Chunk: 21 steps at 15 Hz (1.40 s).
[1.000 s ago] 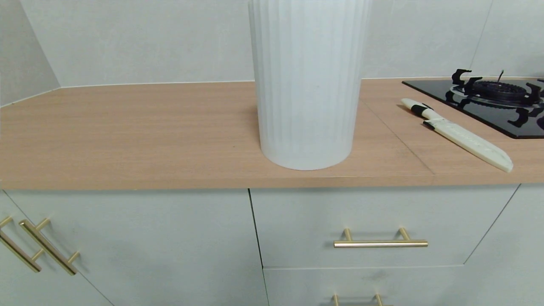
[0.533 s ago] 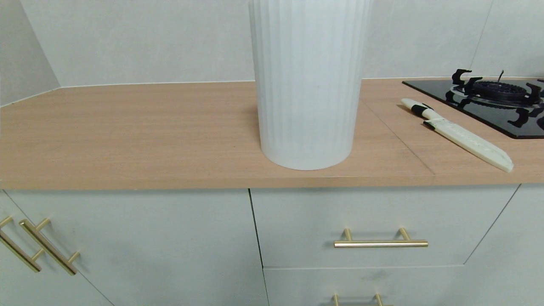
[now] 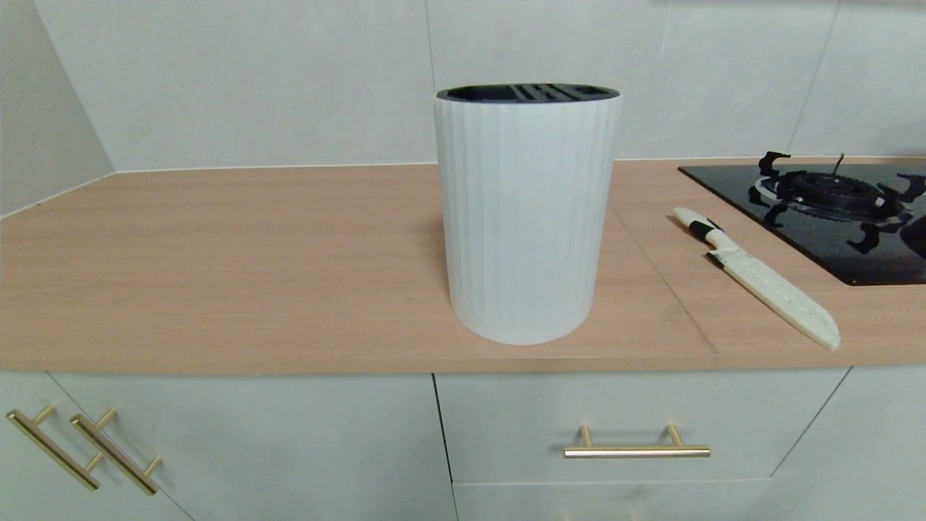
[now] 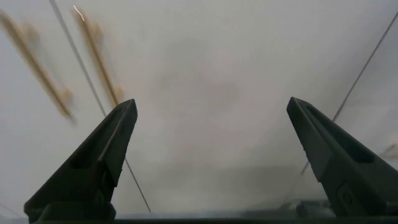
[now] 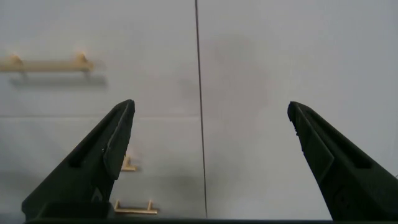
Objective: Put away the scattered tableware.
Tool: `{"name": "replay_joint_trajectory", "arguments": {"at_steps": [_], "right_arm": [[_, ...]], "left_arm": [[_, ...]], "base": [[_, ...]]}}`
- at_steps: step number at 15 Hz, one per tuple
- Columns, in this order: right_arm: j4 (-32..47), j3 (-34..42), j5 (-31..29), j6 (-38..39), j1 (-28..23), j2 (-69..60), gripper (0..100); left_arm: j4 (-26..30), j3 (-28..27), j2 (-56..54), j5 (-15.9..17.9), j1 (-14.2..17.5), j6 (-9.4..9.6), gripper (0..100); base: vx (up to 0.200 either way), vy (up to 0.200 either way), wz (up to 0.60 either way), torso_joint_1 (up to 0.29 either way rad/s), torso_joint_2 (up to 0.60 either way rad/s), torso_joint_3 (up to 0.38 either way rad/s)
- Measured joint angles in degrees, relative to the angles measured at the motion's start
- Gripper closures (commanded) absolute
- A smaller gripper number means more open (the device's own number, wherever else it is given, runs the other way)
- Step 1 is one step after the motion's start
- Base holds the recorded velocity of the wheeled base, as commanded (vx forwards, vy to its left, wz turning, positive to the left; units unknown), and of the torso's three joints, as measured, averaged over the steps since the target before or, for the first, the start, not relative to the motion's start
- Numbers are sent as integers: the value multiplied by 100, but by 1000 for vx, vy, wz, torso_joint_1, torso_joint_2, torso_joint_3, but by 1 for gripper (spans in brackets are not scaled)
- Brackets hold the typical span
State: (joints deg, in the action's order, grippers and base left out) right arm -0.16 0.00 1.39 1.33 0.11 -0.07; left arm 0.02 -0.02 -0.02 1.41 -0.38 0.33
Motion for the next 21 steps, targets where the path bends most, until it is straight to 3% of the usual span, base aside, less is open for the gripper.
{"name": "replay_joint_trajectory", "arguments": {"at_steps": [21], "right_arm": [[0,0,0,0,0,0,0]], "left_arm": [[-2,0,0,-2,2,2,0]], "base": [[0,0,0,214,-506,-289]]}}
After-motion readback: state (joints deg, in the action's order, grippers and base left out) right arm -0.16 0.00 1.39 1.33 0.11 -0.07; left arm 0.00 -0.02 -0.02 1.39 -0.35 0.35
